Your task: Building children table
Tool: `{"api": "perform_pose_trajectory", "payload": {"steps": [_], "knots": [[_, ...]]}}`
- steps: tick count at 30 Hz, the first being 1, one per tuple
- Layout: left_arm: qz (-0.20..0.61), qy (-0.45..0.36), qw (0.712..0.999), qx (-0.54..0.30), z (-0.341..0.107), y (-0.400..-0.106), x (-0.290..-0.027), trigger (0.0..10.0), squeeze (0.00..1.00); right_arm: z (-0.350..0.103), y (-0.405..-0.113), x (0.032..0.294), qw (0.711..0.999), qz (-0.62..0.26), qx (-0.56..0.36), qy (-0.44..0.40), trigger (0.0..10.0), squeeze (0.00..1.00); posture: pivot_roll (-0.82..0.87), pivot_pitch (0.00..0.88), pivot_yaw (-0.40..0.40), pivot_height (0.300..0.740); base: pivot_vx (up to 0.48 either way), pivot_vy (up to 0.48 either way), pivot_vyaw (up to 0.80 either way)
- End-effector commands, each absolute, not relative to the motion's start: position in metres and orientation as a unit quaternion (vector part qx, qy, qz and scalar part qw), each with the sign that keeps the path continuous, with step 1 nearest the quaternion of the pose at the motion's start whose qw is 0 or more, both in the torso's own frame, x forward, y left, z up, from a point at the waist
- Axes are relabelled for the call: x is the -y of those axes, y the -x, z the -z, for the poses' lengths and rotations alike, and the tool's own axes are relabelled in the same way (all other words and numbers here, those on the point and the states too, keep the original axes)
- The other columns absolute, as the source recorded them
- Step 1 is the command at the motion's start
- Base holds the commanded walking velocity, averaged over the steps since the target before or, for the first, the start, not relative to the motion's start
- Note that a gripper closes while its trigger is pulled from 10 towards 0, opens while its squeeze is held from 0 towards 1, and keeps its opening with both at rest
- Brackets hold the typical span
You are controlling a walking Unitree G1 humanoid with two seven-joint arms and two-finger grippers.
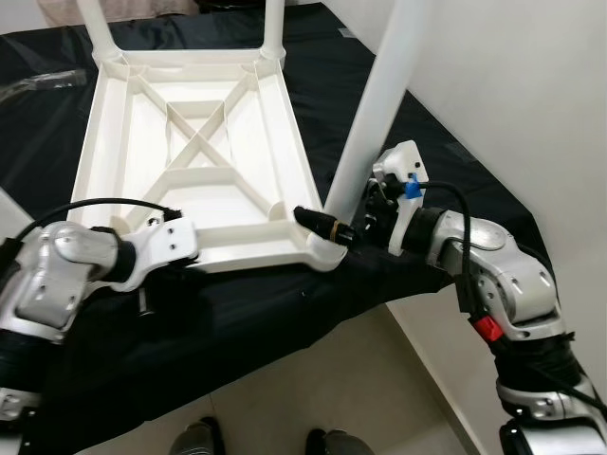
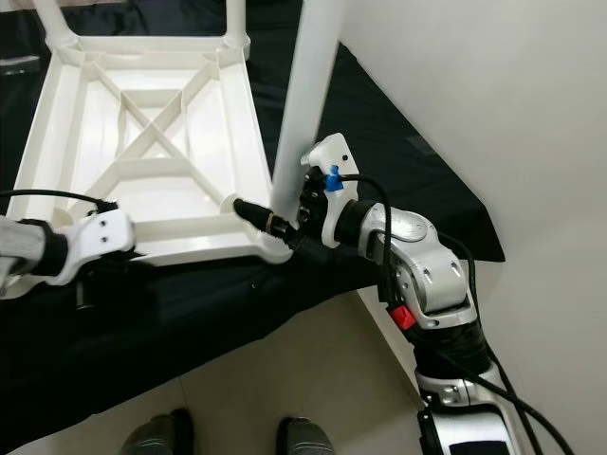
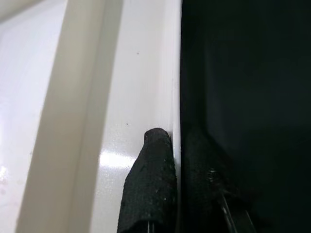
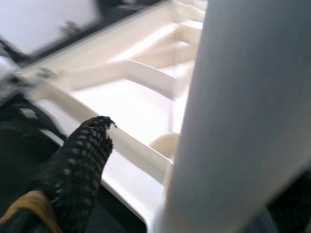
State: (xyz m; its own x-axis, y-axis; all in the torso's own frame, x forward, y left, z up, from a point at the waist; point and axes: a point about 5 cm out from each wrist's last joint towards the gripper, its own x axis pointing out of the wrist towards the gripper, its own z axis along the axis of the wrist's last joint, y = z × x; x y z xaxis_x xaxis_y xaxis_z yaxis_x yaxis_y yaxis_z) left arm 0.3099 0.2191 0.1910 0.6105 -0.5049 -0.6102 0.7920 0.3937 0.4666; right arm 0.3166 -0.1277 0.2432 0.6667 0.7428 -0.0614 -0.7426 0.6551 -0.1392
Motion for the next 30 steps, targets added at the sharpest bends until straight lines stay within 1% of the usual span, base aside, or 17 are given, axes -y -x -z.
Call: {"api": "perform_pose_trajectory", "payload": {"steps": [1,6,7,8,9,10,11,19,20,21,22,23,26,27,28,29,30], "knots": [[0.100,-0.403,0.905,-0.091,-0.208,-0.326,-0.251,0.0,0.00,-0.243,-0.315,0.125,0.919,-0.385,-0.010,0.080,10.0,0.00,-0.10,0.161,-0.142,0.740,0.000,0.000,0.00],[0.105,-0.401,0.906,-0.089,-0.207,-0.326,-0.248,0.0,0.00,-0.244,-0.316,0.125,0.928,-0.364,-0.014,0.077,10.0,0.00,-0.10,0.159,-0.142,0.740,0.000,0.000,0.00],[0.113,-0.396,0.907,-0.086,-0.205,-0.327,-0.242,0.0,0.00,-0.244,-0.318,0.123,0.941,-0.332,-0.018,0.065,10.0,0.00,-0.10,0.159,-0.142,0.740,0.000,0.000,0.00],[0.113,-0.396,0.907,-0.086,-0.205,-0.327,-0.242,0.0,0.00,-0.244,-0.318,0.123,0.941,-0.332,-0.018,0.065,10.0,0.00,-0.10,0.159,-0.142,0.740,0.000,0.000,0.00],[0.120,-0.390,0.909,-0.084,-0.203,-0.327,-0.235,0.0,0.00,-0.244,-0.319,0.121,0.953,-0.297,-0.019,0.046,9.5,0.00,-0.10,0.158,-0.142,0.740,0.000,0.000,0.00],[0.120,-0.390,0.909,-0.084,-0.203,-0.327,-0.235,0.0,0.00,-0.244,-0.319,0.121,0.953,-0.297,-0.019,0.046,9.5,0.00,-0.10,0.158,-0.142,0.740,0.000,0.000,0.00],[0.127,-0.383,0.911,-0.081,-0.200,-0.327,-0.228,0.0,0.00,-0.243,-0.320,0.119,0.963,-0.266,-0.014,0.027,0.0,0.00,-0.10,0.158,-0.142,0.740,0.000,0.000,0.00],[0.156,-0.366,0.914,-0.076,-0.192,-0.325,-0.205,0.0,0.00,-0.239,-0.324,0.108,0.976,-0.218,-0.002,-0.009,0.0,0.00,-0.10,0.163,-0.135,0.740,0.000,0.000,0.00],[0.159,-0.364,0.915,-0.073,-0.191,-0.324,-0.202,0.0,0.00,-0.240,-0.324,0.105,0.975,-0.221,0.001,-0.010,1.3,0.00,-0.10,0.166,-0.132,0.740,0.000,0.000,0.00],[0.159,-0.364,0.915,-0.073,-0.191,-0.324,-0.202,0.0,0.00,-0.240,-0.324,0.105,0.975,-0.221,0.001,-0.010,1.3,0.00,-0.10,0.166,-0.132,0.740,0.000,0.000,0.00],[0.162,-0.363,0.915,-0.072,-0.190,-0.324,-0.199,0.0,0.00,-0.241,-0.325,0.103,0.975,-0.223,0.002,-0.009,2.9,0.00,-0.10,0.166,-0.132,0.740,0.000,0.000,0.00],[0.171,-0.362,0.914,-0.065,-0.189,-0.323,-0.194,0.0,0.00,-0.242,-0.325,0.103,0.975,-0.220,0.002,-0.008,10.0,0.00,-0.09,0.169,-0.130,0.740,0.000,0.000,0.00],[0.178,-0.361,0.913,-0.060,-0.189,-0.323,-0.190,0.0,0.00,-0.243,-0.326,0.103,0.976,-0.218,0.001,-0.007,10.0,0.00,-0.09,0.171,-0.127,0.740,0.000,0.000,0.00],[0.211,-0.362,0.907,-0.047,-0.187,-0.320,-0.178,2.5,0.00,-0.244,-0.327,0.106,0.978,-0.209,0.001,-0.004,10.0,0.00,-0.10,0.172,-0.122,0.740,0.000,0.000,0.00],[0.211,-0.362,0.907,-0.047,-0.187,-0.320,-0.178,2.5,0.00,-0.244,-0.327,0.106,0.978,-0.209,0.001,-0.004,10.0,0.00,-0.10,0.172,-0.122,0.740,0.000,0.000,0.00],[0.230,-0.363,0.902,-0.036,-0.186,-0.318,-0.170,4.9,0.00,-0.244,-0.327,0.108,0.980,-0.200,-0.001,-0.003,10.0,0.00,-0.10,0.172,-0.122,0.740,0.000,0.000,0.00],[0.230,-0.363,0.902,-0.036,-0.186,-0.318,-0.170,4.9,0.00,-0.244,-0.327,0.108,0.980,-0.200,-0.001,-0.003,10.0,0.00,-0.10,0.172,-0.122,0.740,0.000,0.000,0.00]]}}
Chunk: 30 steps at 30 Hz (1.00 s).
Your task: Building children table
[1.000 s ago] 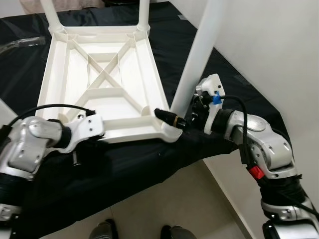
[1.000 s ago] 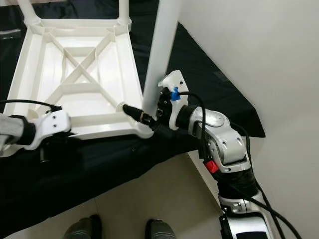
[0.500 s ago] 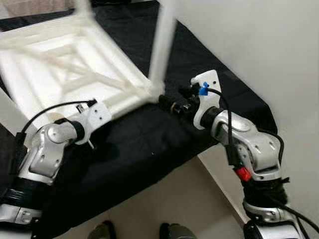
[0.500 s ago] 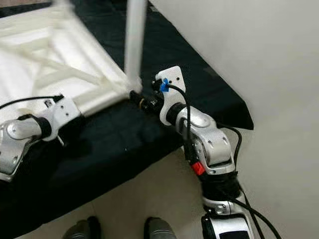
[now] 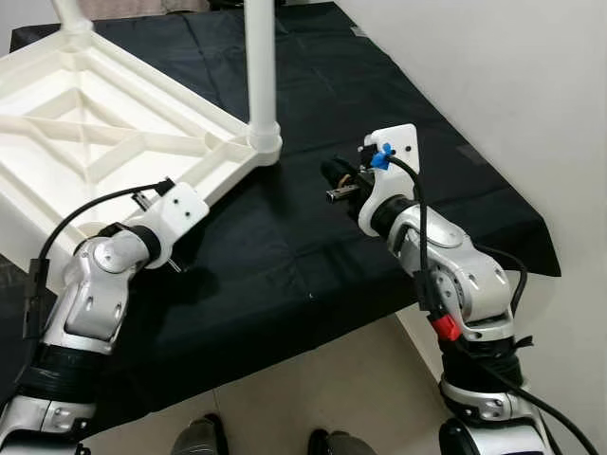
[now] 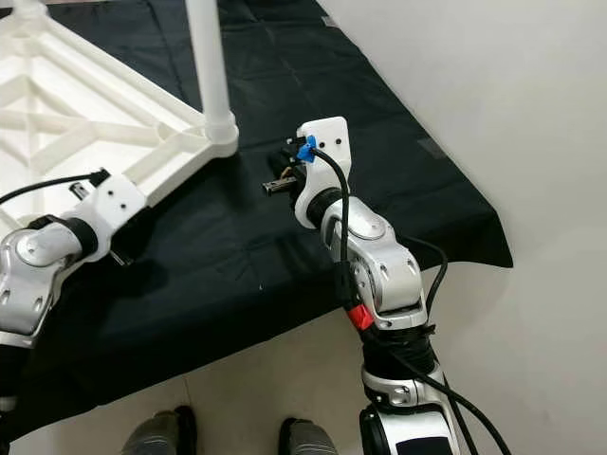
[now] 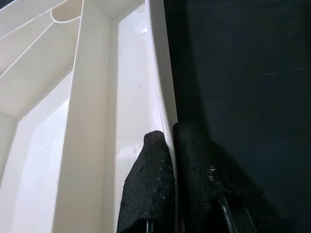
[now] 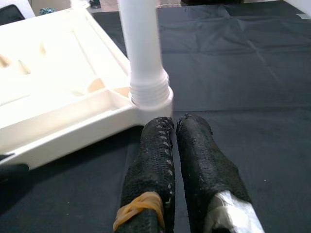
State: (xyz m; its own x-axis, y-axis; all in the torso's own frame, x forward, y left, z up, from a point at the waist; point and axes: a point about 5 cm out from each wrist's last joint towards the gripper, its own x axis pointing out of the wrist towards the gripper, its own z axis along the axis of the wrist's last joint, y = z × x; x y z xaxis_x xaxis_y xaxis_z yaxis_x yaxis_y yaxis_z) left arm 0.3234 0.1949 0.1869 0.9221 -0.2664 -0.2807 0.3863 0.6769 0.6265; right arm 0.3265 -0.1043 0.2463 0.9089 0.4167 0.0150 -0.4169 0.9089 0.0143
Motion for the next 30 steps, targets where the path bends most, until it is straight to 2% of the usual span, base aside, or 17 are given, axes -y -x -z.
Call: {"api": "perform_pose_trajectory", "payload": {"steps": [1,2,7,8,9,12,17,21,22,23,24,26,30], "knots": [[0.230,-0.363,0.902,-0.036,-0.186,-0.318,-0.170,4.9,0.00,-0.244,-0.327,0.108,0.980,-0.200,-0.001,-0.003,10.0,0.00,-0.10,0.172,-0.122,0.740,0.000,0.000,0.00],[0.274,-0.367,0.888,-0.020,-0.185,-0.313,-0.155,10.0,0.00,-0.244,-0.328,0.111,0.982,-0.186,-0.006,-0.003,10.0,0.00,-0.10,0.168,-0.118,0.740,0.000,0.000,0.00],[0.339,-0.372,0.864,-0.001,-0.183,-0.305,-0.137,10.0,0.00,-0.241,-0.329,0.116,0.987,-0.157,-0.017,-0.007,10.0,0.00,-0.10,0.165,-0.118,0.740,0.000,0.000,0.00],[0.373,-0.385,0.844,-0.002,-0.182,-0.300,-0.134,10.0,0.00,-0.240,-0.330,0.117,0.989,-0.148,-0.020,-0.016,10.0,0.00,-0.09,0.166,-0.118,0.740,0.000,0.000,0.00],[0.373,-0.385,0.844,-0.002,-0.182,-0.300,-0.134,10.0,0.00,-0.240,-0.330,0.117,0.989,-0.148,-0.020,-0.016,10.0,0.00,-0.09,0.166,-0.118,0.740,0.000,0.000,0.00],[0.423,-0.424,0.801,-0.017,-0.177,-0.289,-0.141,10.0,0.00,-0.242,-0.331,0.114,0.987,-0.152,-0.014,-0.039,10.0,0.00,-0.09,0.167,-0.116,0.740,0.000,0.000,0.00],[0.441,-0.436,0.784,-0.021,-0.177,-0.283,-0.145,10.0,0.00,-0.244,-0.331,0.113,0.987,-0.154,-0.012,-0.040,10.0,0.00,-0.08,0.167,-0.120,0.740,0.000,0.000,0.00],[0.458,-0.463,0.758,-0.040,-0.173,-0.273,-0.159,10.0,0.00,-0.243,-0.333,0.118,0.989,-0.141,-0.016,-0.033,10.0,0.00,-0.08,0.172,-0.122,0.740,0.000,0.000,0.00],[0.454,-0.471,0.755,-0.043,-0.172,-0.273,-0.163,10.0,0.00,-0.243,-0.332,0.119,0.988,-0.148,-0.014,-0.036,10.0,0.85,-0.08,0.173,-0.124,0.740,0.000,0.000,0.00],[0.452,-0.475,0.754,-0.045,-0.172,-0.273,-0.165,10.0,0.00,-0.244,-0.332,0.119,0.987,-0.154,-0.012,-0.039,10.0,1.00,-0.08,0.173,-0.124,0.740,0.000,0.000,0.00],[0.452,-0.475,0.754,-0.045,-0.172,-0.273,-0.165,10.0,0.00,-0.244,-0.332,0.119,0.987,-0.154,-0.012,-0.039,10.0,1.00,-0.08,0.173,-0.124,0.740,0.000,0.000,0.00],[0.446,-0.485,0.751,-0.047,-0.171,-0.273,-0.171,10.0,0.00,-0.250,-0.323,0.114,0.974,-0.218,0.008,-0.060,10.0,1.00,-0.08,0.177,-0.127,0.740,0.000,0.000,0.00],[0.447,-0.487,0.749,-0.046,-0.171,-0.272,-0.172,10.0,0.00,-0.253,-0.320,0.116,0.969,-0.236,0.016,-0.064,10.0,1.00,-0.08,0.177,-0.127,0.740,0.000,0.000,0.00]]}}
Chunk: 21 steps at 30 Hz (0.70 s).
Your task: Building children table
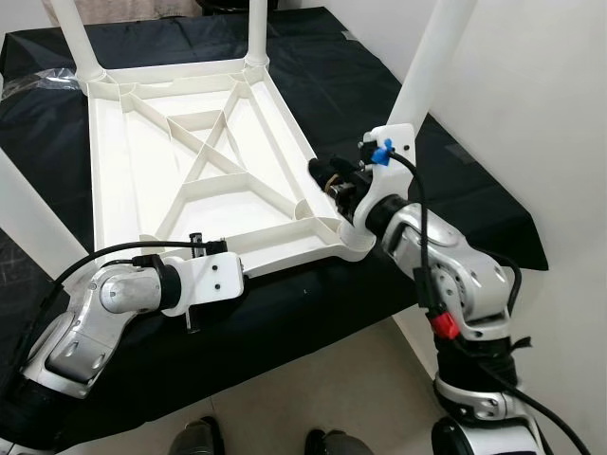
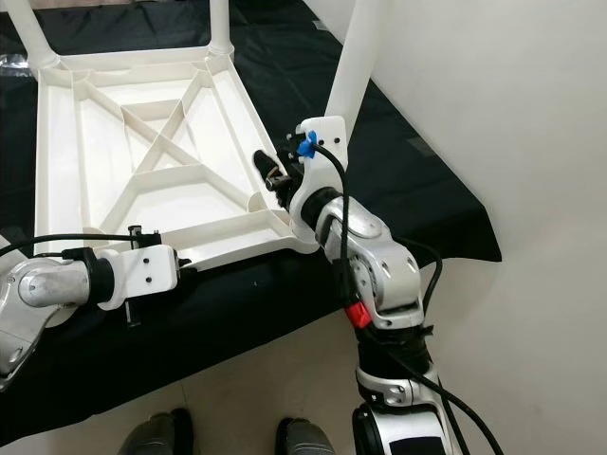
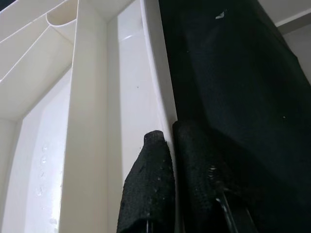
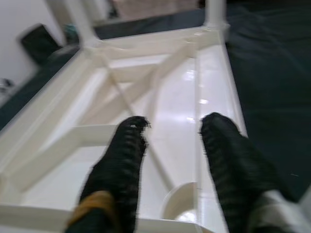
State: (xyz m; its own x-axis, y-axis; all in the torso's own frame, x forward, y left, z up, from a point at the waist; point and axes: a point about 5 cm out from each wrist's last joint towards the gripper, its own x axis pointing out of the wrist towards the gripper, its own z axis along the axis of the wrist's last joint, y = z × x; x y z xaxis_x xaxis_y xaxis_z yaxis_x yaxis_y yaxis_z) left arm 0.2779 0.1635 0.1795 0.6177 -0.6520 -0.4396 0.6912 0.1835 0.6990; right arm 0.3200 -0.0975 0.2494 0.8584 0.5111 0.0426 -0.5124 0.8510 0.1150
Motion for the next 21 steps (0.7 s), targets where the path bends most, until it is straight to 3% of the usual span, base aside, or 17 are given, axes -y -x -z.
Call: {"api": "perform_pose_trajectory", "payload": {"steps": [1,8,14,21], "knots": [[0.451,-0.490,0.745,-0.045,-0.171,-0.271,-0.173,10.0,0.00,-0.254,-0.315,0.126,0.967,-0.246,0.024,-0.061,10.0,1.00,-0.09,0.182,-0.130,0.740,0.000,0.000,0.00],[0.463,-0.491,0.737,-0.043,-0.169,-0.266,-0.170,10.0,0.00,-0.251,-0.295,0.151,0.958,-0.282,0.021,-0.049,10.0,1.00,-0.09,0.191,-0.132,0.740,0.000,0.000,0.00],[0.470,-0.493,0.731,-0.039,-0.170,-0.264,-0.170,10.0,0.00,-0.217,-0.247,0.189,0.932,-0.355,-0.076,-0.022,10.0,1.00,-0.10,0.210,-0.133,0.740,0.000,0.000,0.00],[0.472,-0.493,0.730,-0.034,-0.171,-0.264,-0.169,10.0,0.00,-0.208,-0.250,0.215,0.950,-0.298,-0.096,-0.007,10.0,1.00,-0.10,0.213,-0.132,0.740,0.000,0.000,0.00]]}}
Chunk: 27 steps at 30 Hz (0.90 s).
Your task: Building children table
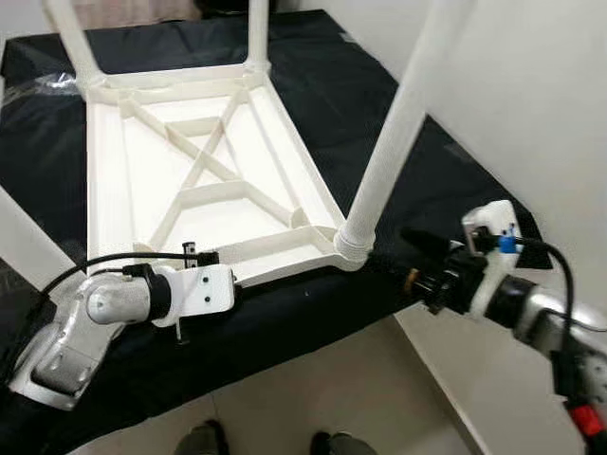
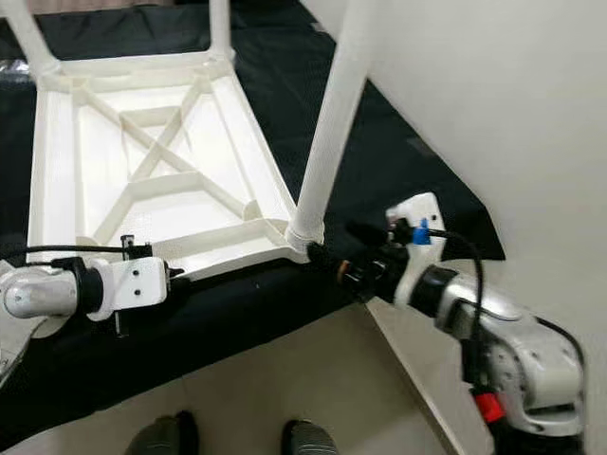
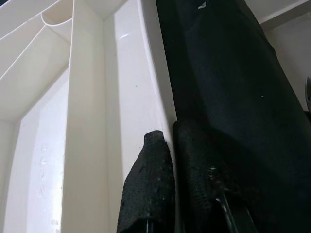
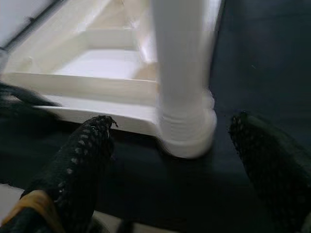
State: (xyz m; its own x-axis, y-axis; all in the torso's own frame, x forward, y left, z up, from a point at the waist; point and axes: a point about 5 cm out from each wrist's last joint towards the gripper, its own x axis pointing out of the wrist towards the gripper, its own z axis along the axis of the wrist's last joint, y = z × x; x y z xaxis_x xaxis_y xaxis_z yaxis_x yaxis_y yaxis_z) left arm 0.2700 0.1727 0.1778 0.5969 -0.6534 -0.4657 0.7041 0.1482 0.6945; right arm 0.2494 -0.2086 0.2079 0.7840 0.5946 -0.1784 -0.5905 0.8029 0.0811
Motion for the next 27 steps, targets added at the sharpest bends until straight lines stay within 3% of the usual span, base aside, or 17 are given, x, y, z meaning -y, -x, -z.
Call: {"api": "perform_pose_trajectory", "payload": {"steps": [1,5,6,7,8,11,23,24,27], "knots": [[0.472,-0.493,0.730,-0.034,-0.171,-0.264,-0.169,10.0,0.00,-0.208,-0.250,0.215,0.950,-0.298,-0.096,-0.007,10.0,1.00,-0.10,0.213,-0.132,0.740,0.000,0.000,0.00],[0.475,-0.493,0.729,-0.030,-0.170,-0.264,-0.168,10.0,0.00,-0.212,-0.264,0.223,0.969,-0.235,-0.069,-0.009,10.0,1.00,-0.10,0.213,-0.130,0.740,0.000,0.000,0.00],[0.477,-0.492,0.728,-0.028,-0.170,-0.264,-0.167,10.0,0.00,-0.218,-0.272,0.219,0.974,-0.220,-0.048,-0.019,10.0,0.41,-0.10,0.211,-0.130,0.740,0.000,0.000,0.00],[0.478,-0.492,0.727,-0.026,-0.170,-0.263,-0.165,10.0,0.00,-0.224,-0.277,0.207,0.972,-0.232,-0.030,-0.038,10.0,0.00,-0.10,0.211,-0.128,0.740,0.000,0.000,0.00],[0.478,-0.492,0.727,-0.026,-0.170,-0.263,-0.165,10.0,0.00,-0.224,-0.277,0.207,0.972,-0.232,-0.030,-0.038,10.0,0.00,-0.10,0.211,-0.128,0.740,0.000,0.000,0.00],[0.480,-0.490,0.727,-0.022,-0.171,-0.263,-0.162,10.0,0.00,-0.237,-0.283,0.174,0.954,-0.293,0.004,-0.059,10.0,0.00,-0.09,0.212,-0.130,0.740,0.000,0.000,0.00],[0.483,-0.490,0.725,-0.018,-0.172,-0.264,-0.160,10.0,0.00,-0.249,-0.298,0.149,0.942,-0.326,0.030,-0.069,10.0,0.00,-0.09,0.212,-0.130,0.740,0.000,0.000,0.00],[0.483,-0.491,0.725,-0.017,-0.172,-0.265,-0.160,10.0,0.00,-0.247,-0.305,0.148,0.951,-0.304,0.022,-0.055,0.0,0.00,-0.09,0.212,-0.130,0.740,0.000,0.000,0.00],[0.483,-0.491,0.724,-0.017,-0.172,-0.265,-0.160,10.0,0.00,-0.245,-0.311,0.150,0.957,-0.285,0.016,-0.047,0.0,0.00,-0.08,0.214,-0.129,0.740,0.000,0.000,0.00]]}}
